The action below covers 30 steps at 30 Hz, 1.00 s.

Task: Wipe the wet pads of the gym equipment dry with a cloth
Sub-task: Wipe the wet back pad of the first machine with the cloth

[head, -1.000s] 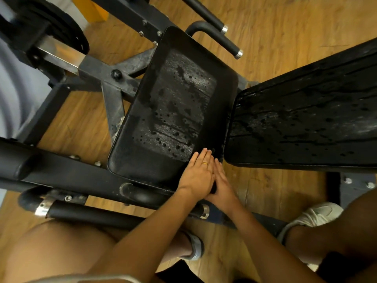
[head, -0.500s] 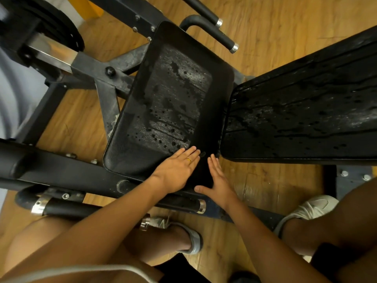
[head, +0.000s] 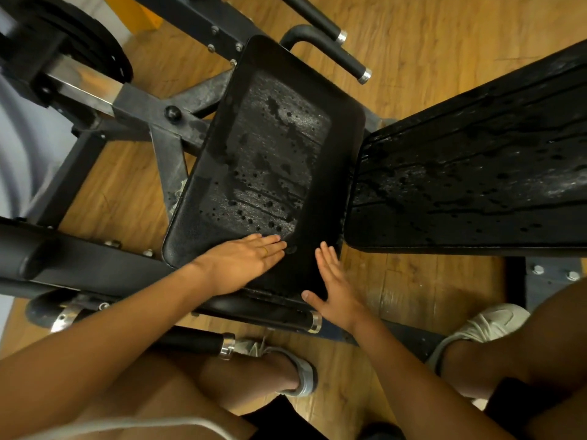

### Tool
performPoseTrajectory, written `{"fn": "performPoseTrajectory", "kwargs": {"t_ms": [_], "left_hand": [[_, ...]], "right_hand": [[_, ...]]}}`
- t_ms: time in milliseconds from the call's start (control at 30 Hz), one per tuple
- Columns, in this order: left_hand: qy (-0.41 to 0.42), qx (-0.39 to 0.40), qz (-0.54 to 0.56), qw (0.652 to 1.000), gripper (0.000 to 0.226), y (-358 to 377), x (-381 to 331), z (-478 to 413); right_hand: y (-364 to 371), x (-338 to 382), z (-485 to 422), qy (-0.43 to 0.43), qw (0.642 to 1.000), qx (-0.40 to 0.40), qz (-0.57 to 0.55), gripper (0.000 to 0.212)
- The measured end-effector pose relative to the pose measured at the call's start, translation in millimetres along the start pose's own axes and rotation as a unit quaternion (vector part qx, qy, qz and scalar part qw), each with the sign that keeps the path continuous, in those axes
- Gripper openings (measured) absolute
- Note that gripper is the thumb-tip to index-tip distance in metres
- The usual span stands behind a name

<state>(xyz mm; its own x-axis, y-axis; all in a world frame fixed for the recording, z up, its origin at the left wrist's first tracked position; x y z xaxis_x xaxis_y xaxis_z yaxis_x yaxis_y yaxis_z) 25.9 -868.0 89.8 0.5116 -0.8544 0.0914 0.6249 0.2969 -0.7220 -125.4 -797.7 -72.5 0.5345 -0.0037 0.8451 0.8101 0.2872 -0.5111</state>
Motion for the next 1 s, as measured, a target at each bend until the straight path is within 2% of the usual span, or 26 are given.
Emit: {"fn": "performPoseTrajectory", "kwargs": {"t_ms": [134,300,467,568,701,735,835,1002], "left_hand": [[0.041,0.009,-0.010,0.999,0.080,1.8,18.4,17.3],[0.063,-0.037,-0.012,0.997,0.075,3.7,3.3,-8.4],[0.077,-0.038,-0.012,0.996,0.068,2.8,1.9,-13.6],[0.071,-0.024,-0.016,0.997,0.067,4.8,20.2,7.0],[0.023,-0.021,0.000,1.000,0.072,4.2,58.7,54.2],[0.013,-0.033,0.011,0.999,0.073,3.7,68.5,67.6],[0.002,-0.134,0.036,0.990,0.075,0.1,90.3,101.6],[-0.084,-0.228,0.085,0.966,0.070,-1.3,83.7,106.2]], "right_hand": [[2.6,1.7,-2.5,-0.008,1.000,0.004,0.001,0.092],[6.0,3.1,-3.8,0.002,1.000,-0.005,-0.007,0.097],[2.4,4.5,-3.2,0.006,1.000,0.009,-0.012,0.098],[1.5,3.7,-3.5,0.011,1.000,0.008,-0.015,0.099],[1.5,5.1,-1.7,0.010,0.999,0.003,-0.031,0.099],[1.3,5.8,-1.4,0.008,0.999,0.001,-0.035,0.098],[1.0,6.4,-1.0,0.005,0.999,-0.005,-0.039,0.098],[0.6,12.2,-4.2,0.002,0.999,-0.038,-0.031,0.091]]}}
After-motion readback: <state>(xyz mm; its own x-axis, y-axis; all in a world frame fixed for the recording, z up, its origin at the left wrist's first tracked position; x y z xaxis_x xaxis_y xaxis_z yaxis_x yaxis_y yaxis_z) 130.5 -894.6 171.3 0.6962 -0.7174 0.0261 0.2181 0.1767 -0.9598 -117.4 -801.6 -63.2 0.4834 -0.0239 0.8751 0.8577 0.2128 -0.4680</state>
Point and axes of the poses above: each hand's wrist, its own z-axis away from the middle knuckle, its own y-axis out of the palm, x = y × z, the point moved 5 cm from there along -z, towards the middle knuckle, and after that the axes turned 2 degrees about z, right-handed, at the moved point
